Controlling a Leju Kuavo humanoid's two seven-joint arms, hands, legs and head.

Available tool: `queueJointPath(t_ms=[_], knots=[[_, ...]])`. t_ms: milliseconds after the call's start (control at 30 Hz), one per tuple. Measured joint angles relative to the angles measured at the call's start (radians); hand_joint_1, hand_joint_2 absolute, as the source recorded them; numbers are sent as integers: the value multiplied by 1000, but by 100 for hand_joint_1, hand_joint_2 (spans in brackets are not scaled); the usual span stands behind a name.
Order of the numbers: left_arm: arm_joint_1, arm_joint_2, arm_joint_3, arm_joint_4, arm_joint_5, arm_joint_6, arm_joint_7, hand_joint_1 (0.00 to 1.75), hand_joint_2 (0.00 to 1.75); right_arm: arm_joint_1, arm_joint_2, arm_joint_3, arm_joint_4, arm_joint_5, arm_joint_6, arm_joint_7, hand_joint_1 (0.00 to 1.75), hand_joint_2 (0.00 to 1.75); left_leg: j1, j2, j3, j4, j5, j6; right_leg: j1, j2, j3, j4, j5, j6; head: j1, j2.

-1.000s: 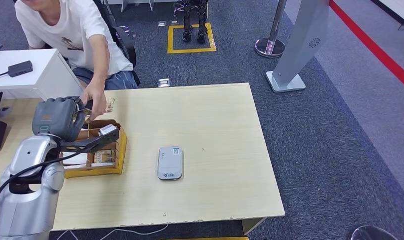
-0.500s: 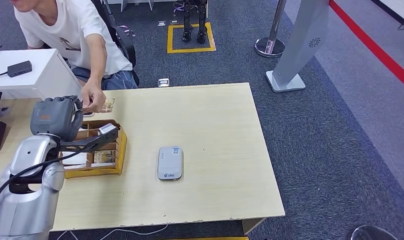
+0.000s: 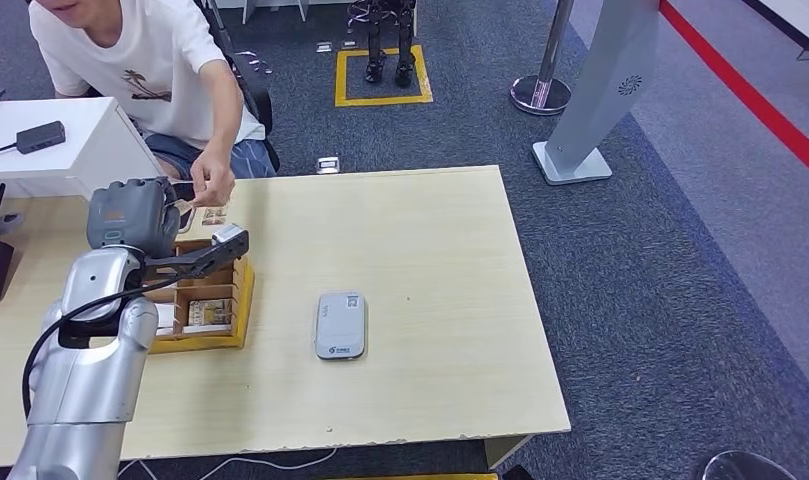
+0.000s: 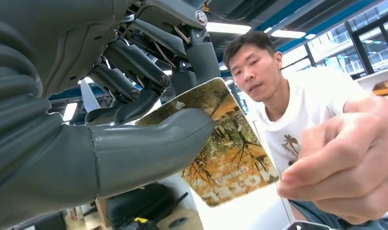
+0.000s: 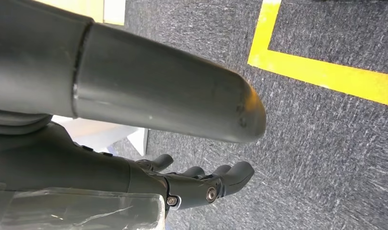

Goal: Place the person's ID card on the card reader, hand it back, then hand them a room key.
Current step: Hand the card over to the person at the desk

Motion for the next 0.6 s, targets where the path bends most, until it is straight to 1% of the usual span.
queueJointPath(t_ms=[300,333,433,467,600], knots=[[-13,-7,0,37,0,0,0,175,175,-1,0,4,1,0,0,0,0,0,0,0,0,0,0,0,0,0,0,0,0,0,0,0],[-14,-7,0,40,0,1,0,131,175,-1,0,4,1,0,0,0,0,0,0,0,0,0,0,0,0,0,0,0,0,0,0,0],[-15,-7,0,44,0,2,0,0,44,-1,0,5,1,0,0,0,0,0,0,0,0,0,0,0,0,0,0,0,0,0,0,0],[-15,-7,0,45,0,5,0,0,0,-1,0,5,1,0,0,0,0,0,0,0,0,0,0,0,0,0,0,0,0,0,0,0],[-14,-14,0,42,0,30,0,0,0,0,0,5,1,0,0,0,0,0,0,0,0,0,0,0,0,0,0,0,0,0,0,0]])
